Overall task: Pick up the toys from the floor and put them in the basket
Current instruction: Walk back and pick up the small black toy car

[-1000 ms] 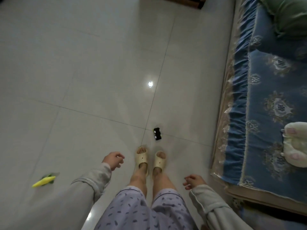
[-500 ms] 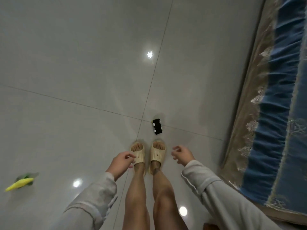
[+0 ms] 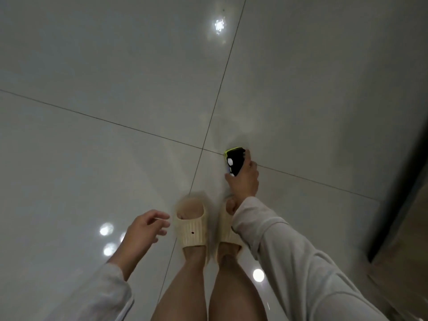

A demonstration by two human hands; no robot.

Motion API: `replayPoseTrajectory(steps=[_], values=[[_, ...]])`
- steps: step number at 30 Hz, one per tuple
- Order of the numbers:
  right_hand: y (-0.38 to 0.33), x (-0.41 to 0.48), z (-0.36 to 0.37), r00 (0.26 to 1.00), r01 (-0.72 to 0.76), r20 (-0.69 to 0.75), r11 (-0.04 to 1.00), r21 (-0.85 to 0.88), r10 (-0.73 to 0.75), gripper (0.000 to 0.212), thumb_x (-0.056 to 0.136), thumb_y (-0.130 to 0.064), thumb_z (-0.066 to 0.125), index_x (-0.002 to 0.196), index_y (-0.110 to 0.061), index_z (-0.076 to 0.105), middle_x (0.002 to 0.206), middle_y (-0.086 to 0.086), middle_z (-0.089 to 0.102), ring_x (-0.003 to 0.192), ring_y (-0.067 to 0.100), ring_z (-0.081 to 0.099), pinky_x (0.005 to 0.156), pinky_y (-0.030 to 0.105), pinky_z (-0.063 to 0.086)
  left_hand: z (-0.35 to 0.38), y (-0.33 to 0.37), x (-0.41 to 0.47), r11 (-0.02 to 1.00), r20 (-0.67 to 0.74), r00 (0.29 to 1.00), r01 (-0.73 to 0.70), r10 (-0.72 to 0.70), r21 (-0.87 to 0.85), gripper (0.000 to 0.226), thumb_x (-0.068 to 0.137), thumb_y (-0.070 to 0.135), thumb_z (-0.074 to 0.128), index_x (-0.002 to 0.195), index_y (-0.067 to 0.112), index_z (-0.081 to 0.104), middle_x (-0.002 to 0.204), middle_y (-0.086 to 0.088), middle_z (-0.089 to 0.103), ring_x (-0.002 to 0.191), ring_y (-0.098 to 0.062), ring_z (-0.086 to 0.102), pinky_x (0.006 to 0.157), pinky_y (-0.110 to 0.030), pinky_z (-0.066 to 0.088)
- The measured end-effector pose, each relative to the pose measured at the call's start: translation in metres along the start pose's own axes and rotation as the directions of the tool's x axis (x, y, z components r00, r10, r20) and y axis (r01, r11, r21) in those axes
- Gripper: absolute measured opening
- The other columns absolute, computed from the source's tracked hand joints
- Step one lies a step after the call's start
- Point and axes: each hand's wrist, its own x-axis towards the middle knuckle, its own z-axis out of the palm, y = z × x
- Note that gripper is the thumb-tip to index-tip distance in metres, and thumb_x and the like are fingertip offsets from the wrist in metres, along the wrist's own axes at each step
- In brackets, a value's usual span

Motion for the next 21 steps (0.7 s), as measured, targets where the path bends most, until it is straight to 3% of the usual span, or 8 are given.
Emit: replayPoseTrajectory(steps=[5, 9, 11, 15, 18, 21], values=[[0.001, -0.007, -0.012, 0.998, -0.019, 0.067, 0.990, 0.137, 0.010, 0.088, 0.068, -0.015, 0.067, 0.145, -0.025, 0.024, 0.131, 0.011, 0.055, 0.117, 0.034, 0.055, 0.092, 0.039, 0.048, -0.005, -0.020, -0.017, 0.996, -0.034, 0.996, 0.082, -0.083, -0.019, 0.017, 0.086, 0.000, 0.051, 0.096, 0.003, 0.064, 0.091, -0.015, 0.064, 0.079, -0.025, 0.057, 0.061, -0.024, 0.036], [-0.008, -0.071, -0.074, 0.984, 0.001, 0.173, 0.986, 0.166, -0.030, 0.082, 0.069, -0.013, 0.072, 0.140, -0.020, 0.031, 0.126, 0.009, 0.062, 0.112, 0.028, 0.060, 0.080, 0.024, 0.041, -0.010, -0.015, -0.076, 0.999, 0.002, 1.000, 0.022, -0.022, -0.047, 0.015, 0.087, 0.002, 0.050, 0.089, 0.009, 0.063, 0.087, -0.012, 0.064, 0.074, -0.023, 0.057, 0.061, -0.023, 0.037], [-0.012, -0.115, -0.113, 0.976, -0.021, 0.215, 0.984, 0.178, -0.018, 0.081, 0.069, -0.015, 0.074, 0.138, -0.020, 0.033, 0.123, 0.006, 0.060, 0.107, 0.024, 0.059, 0.080, 0.025, 0.042, -0.013, -0.011, -0.114, 0.999, 0.012, 1.000, -0.004, 0.005, -0.050, 0.016, 0.087, 0.004, 0.049, 0.084, 0.014, 0.061, 0.086, -0.010, 0.064, 0.071, -0.021, 0.057, 0.061, -0.023, 0.038], [-0.020, -0.218, -0.207, 0.967, -0.042, 0.254, 0.988, 0.150, 0.003, 0.081, 0.066, -0.015, 0.077, 0.137, -0.020, 0.037, 0.125, 0.008, 0.059, 0.114, 0.029, 0.058, 0.094, 0.042, 0.051, -0.031, -0.004, -0.206, 0.998, 0.014, 0.998, -0.057, 0.058, -0.030, 0.017, 0.087, 0.004, 0.046, 0.087, 0.013, 0.061, 0.087, -0.011, 0.064, 0.064, -0.017, 0.054, 0.057, -0.023, 0.037], [-0.026, -0.302, -0.279, 0.969, -0.060, 0.242, 0.995, 0.079, 0.039, 0.085, 0.063, -0.014, 0.079, 0.138, -0.019, 0.038, 0.126, 0.010, 0.061, 0.114, 0.029, 0.059, 0.096, 0.038, 0.050, -0.049, 0.003, -0.286, 0.993, 0.002, 0.994, -0.111, 0.111, -0.034, 0.021, 0.087, 0.004, 0.045, 0.098, 0.006, 0.064, 0.088, -0.011, 0.064, 0.061, -0.014, 0.053, 0.053, -0.020, 0.038], [-0.040, -0.374, -0.335, 0.968, -0.084, 0.244, 0.993, 0.086, 0.061, 0.072, 0.062, -0.010, 0.078, 0.127, -0.016, 0.046, 0.112, 0.012, 0.067, 0.106, 0.028, 0.064, 0.092, 0.032, 0.051, -0.064, 0.011, -0.359, 0.980, 0.017, 0.985, -0.170, 0.172, -0.101, 0.019, 0.089, 0.003, 0.044, 0.096, 0.008, 0.061, 0.081, -0.007, 0.062, 0.059, -0.012, 0.051, 0.052, -0.021, 0.036]])
